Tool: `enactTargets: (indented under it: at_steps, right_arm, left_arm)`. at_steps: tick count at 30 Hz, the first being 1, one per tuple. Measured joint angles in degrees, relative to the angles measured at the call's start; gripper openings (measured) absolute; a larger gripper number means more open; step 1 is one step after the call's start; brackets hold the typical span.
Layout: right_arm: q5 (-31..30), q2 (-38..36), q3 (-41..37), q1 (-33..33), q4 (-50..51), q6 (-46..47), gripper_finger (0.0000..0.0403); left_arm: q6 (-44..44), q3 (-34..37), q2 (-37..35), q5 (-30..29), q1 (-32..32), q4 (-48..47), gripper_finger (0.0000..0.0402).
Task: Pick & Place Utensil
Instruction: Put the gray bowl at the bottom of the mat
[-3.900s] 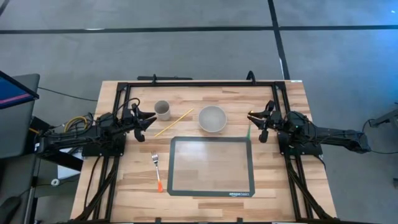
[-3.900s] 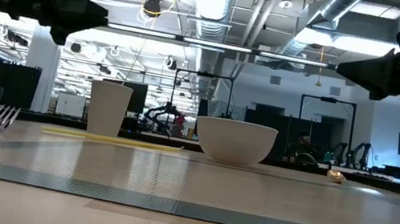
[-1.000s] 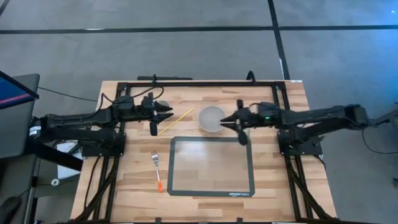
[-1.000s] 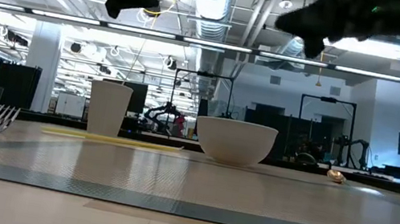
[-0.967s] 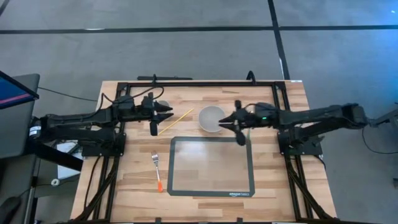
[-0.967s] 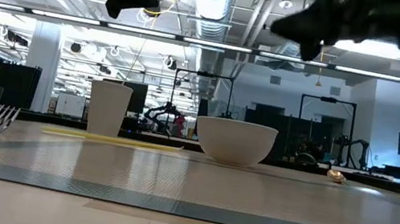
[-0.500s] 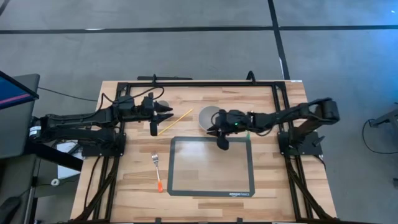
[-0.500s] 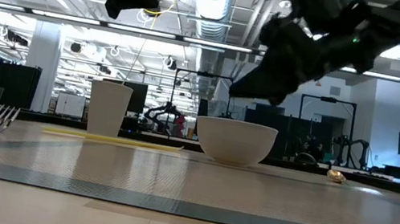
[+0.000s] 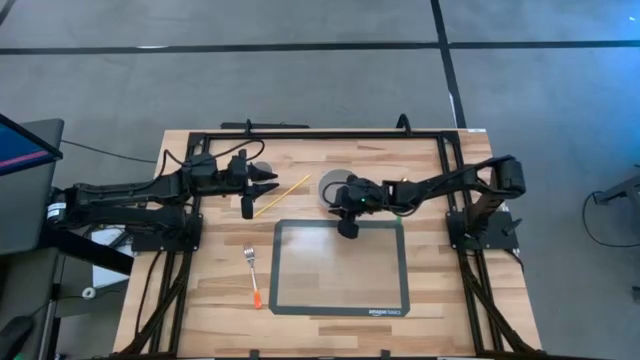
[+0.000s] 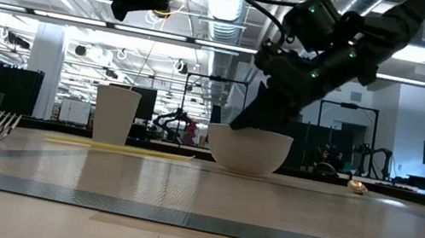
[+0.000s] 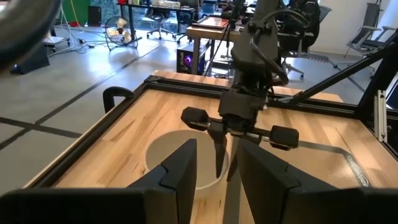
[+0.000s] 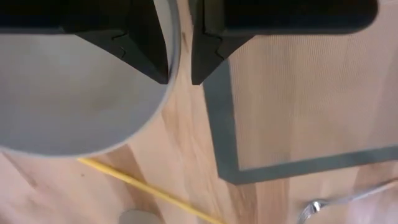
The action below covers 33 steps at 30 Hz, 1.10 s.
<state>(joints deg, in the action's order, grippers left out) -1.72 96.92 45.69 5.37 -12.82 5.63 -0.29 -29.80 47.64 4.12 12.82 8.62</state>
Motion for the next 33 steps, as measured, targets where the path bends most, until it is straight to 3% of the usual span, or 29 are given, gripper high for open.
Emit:
enactTargets:
  at_steps: [9, 15, 20, 26, 33]
  right_arm:
    - [-1.4, -0.3, 0.0, 0.0, 2.1, -0.2, 0.0062]
    - [-1.8, -0.2, 0.1, -0.3, 3.9, -0.4, 0.0011]
    - [-1.4, -1.9, 1.2, -2.3, 5.2, -0.2, 0.0018]
    - [-1.8, -5.0, 8.5, -9.4, 12.3, -1.4, 0.0007]
    - [-13.1, -2.4, 20.0, -24.7, 25.2, -4.1, 0.0004]
  left_arm:
    - [0.0, 0.0, 0.0, 0.0, 0.0, -0.1, 0.0118]
    - [0.0, 0.0, 0.0, 0.0, 0.0, -0.1, 0.0118]
    - [0.0, 0.0, 0.0, 0.0, 0.0, -0.1, 0.0118]
    - [0.0, 0.0, 0.0, 0.0, 0.0, -0.1, 0.0118]
    - [0.0, 0.9, 0.0, 0.0, 0.0, -0.2, 0.0118]
